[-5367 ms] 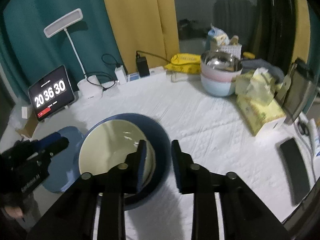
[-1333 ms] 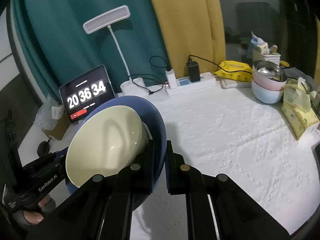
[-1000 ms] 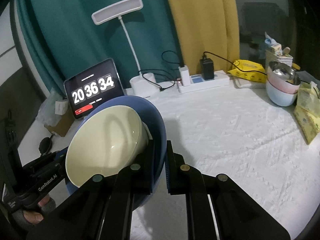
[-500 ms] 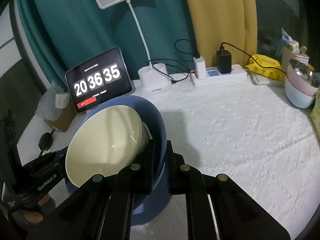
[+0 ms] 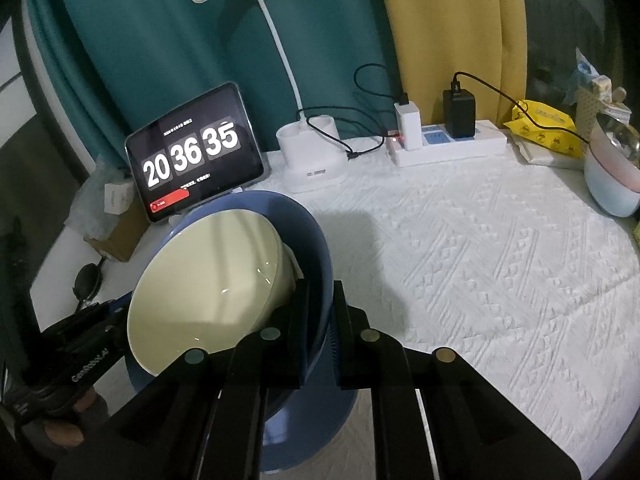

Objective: Organize plates and bowls

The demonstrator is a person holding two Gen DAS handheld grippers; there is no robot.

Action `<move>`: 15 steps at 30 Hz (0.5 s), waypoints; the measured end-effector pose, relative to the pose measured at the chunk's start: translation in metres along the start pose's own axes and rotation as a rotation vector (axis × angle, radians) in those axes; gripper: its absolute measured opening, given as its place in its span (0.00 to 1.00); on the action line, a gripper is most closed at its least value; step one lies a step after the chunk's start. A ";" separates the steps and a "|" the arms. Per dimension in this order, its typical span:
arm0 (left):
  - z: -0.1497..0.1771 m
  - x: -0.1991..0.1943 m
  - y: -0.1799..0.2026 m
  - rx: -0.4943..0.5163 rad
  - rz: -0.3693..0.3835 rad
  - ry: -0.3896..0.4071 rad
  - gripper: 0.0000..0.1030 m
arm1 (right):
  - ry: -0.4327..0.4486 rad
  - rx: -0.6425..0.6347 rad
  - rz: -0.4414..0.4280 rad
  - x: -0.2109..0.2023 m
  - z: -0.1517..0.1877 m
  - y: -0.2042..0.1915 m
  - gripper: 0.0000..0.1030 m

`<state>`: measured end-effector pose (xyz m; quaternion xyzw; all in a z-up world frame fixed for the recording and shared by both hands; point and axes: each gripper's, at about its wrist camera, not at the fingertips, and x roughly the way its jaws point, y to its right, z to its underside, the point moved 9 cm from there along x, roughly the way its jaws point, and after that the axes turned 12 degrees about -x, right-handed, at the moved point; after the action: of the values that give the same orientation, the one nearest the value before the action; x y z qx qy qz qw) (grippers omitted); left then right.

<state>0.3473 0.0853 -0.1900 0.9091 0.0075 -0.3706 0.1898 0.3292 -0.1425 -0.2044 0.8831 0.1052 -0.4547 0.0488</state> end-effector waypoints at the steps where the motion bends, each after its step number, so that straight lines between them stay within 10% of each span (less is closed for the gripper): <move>1: 0.000 0.000 0.000 0.002 -0.001 0.003 0.11 | -0.002 0.001 0.001 0.001 0.000 0.001 0.10; 15: -0.005 0.003 0.002 -0.001 0.004 0.005 0.14 | -0.021 0.012 0.013 0.011 0.001 0.008 0.13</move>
<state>0.3534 0.0844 -0.1880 0.9100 0.0063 -0.3681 0.1909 0.3363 -0.1488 -0.2139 0.8793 0.0963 -0.4640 0.0476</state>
